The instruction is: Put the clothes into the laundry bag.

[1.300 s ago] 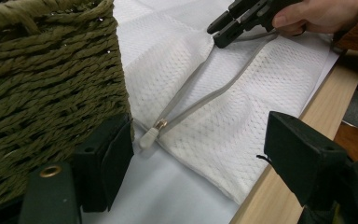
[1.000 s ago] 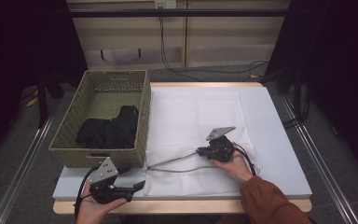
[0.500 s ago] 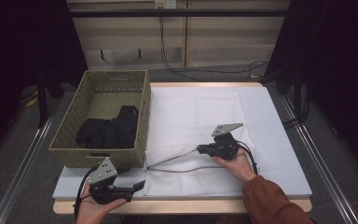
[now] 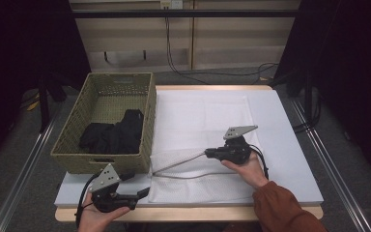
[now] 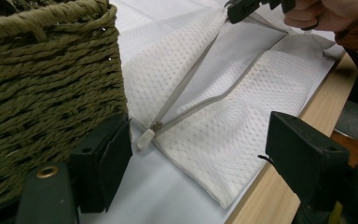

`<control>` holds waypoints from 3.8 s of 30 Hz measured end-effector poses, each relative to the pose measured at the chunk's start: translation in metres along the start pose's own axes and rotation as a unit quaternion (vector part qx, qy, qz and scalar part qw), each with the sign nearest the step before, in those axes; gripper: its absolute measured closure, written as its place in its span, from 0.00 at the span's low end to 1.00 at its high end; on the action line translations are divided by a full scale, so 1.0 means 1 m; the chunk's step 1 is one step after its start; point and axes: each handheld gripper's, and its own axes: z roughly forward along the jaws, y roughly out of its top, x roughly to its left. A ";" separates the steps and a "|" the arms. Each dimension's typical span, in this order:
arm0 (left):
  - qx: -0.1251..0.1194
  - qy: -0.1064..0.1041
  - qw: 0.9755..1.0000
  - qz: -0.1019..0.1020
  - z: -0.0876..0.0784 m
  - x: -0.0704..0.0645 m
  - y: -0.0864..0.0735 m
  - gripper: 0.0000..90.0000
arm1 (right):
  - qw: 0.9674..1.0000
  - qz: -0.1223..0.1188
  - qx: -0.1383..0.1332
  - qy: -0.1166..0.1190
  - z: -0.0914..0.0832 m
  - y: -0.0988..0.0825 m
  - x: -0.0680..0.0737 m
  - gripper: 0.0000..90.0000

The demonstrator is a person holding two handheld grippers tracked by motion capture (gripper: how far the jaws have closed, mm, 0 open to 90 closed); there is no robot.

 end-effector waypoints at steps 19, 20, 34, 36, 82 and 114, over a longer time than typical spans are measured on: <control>0.002 0.000 1.000 0.005 0.000 -0.001 0.000 0.25 | 1.000 0.003 -0.025 0.018 -0.011 0.009 0.001 0.98; 0.003 0.000 1.000 0.005 0.000 -0.001 0.000 0.24 | 0.999 0.003 -0.026 0.018 -0.011 0.009 0.001 0.98; 0.006 0.000 1.000 0.004 0.000 -0.001 0.000 0.24 | 0.999 0.000 -0.038 0.029 -0.015 0.014 0.000 0.98; 0.006 0.001 1.000 0.003 0.000 -0.002 0.000 0.24 | 0.999 0.000 -0.040 0.029 -0.016 0.015 0.001 0.98; -0.003 0.000 1.000 0.008 -0.020 0.003 0.024 0.43 | 0.995 -0.019 -0.081 0.051 -0.022 0.046 0.003 0.98; -0.012 0.108 0.994 -0.007 -0.020 0.098 0.112 0.46 | 0.997 -0.022 -0.064 0.048 -0.016 0.039 0.000 0.98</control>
